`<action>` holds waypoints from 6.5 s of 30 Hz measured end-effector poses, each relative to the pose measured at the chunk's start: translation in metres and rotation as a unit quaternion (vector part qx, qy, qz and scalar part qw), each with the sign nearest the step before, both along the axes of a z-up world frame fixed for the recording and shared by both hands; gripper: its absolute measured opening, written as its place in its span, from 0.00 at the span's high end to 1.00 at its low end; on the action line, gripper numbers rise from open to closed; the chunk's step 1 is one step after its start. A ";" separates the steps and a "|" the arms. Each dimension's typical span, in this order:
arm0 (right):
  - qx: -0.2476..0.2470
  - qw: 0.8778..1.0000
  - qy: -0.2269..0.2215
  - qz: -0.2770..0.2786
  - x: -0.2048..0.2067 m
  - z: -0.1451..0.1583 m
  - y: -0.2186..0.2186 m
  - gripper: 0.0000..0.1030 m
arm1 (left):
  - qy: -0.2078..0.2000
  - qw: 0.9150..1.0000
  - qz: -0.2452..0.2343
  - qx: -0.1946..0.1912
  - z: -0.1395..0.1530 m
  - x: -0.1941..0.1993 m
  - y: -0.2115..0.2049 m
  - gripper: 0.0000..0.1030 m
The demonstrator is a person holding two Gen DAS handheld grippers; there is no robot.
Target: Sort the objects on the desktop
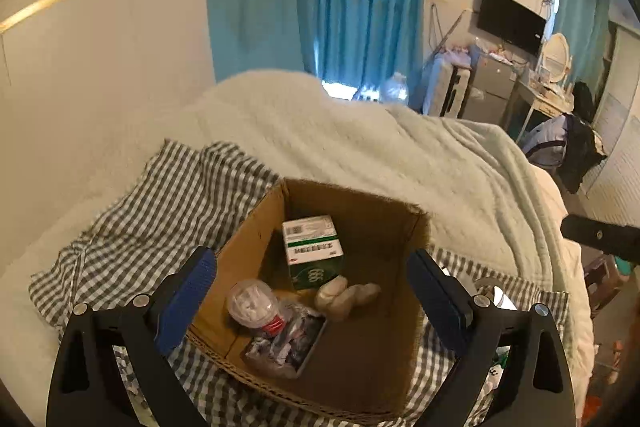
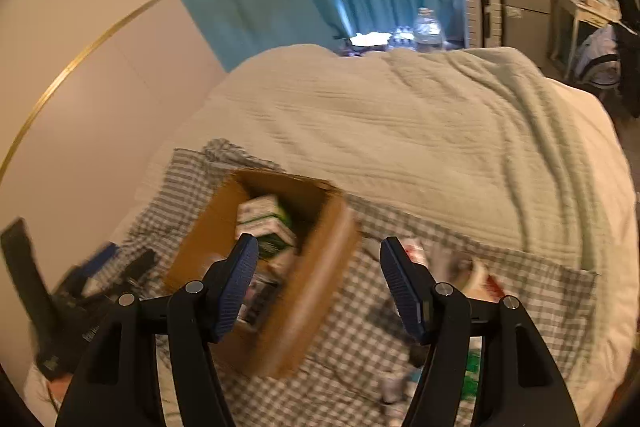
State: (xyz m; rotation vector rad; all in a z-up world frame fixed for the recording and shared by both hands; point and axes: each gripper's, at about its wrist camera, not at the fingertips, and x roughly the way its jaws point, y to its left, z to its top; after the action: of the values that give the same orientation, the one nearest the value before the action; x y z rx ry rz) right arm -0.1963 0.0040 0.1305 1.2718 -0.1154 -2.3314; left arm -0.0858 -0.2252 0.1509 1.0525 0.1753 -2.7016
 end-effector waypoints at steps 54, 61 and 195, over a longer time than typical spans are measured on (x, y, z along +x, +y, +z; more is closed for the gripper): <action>0.132 0.986 -0.095 0.032 0.047 -0.121 0.136 0.38 | -0.372 0.912 -0.151 0.086 -0.218 0.045 0.191 0.78; 0.094 0.988 -0.111 0.050 0.062 -0.109 0.123 0.38 | -0.390 0.903 -0.178 0.039 -0.160 0.048 0.169 0.78; -0.031 0.993 0.014 0.117 0.059 0.004 -0.086 0.50 | -0.128 0.991 -0.029 0.007 -0.068 -0.006 -0.033 0.39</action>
State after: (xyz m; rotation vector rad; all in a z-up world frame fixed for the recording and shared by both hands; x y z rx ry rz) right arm -0.1370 -0.0823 0.1347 1.1562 -0.0272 -2.1279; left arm -0.0917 -0.2577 0.0834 1.4148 0.1195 -2.5857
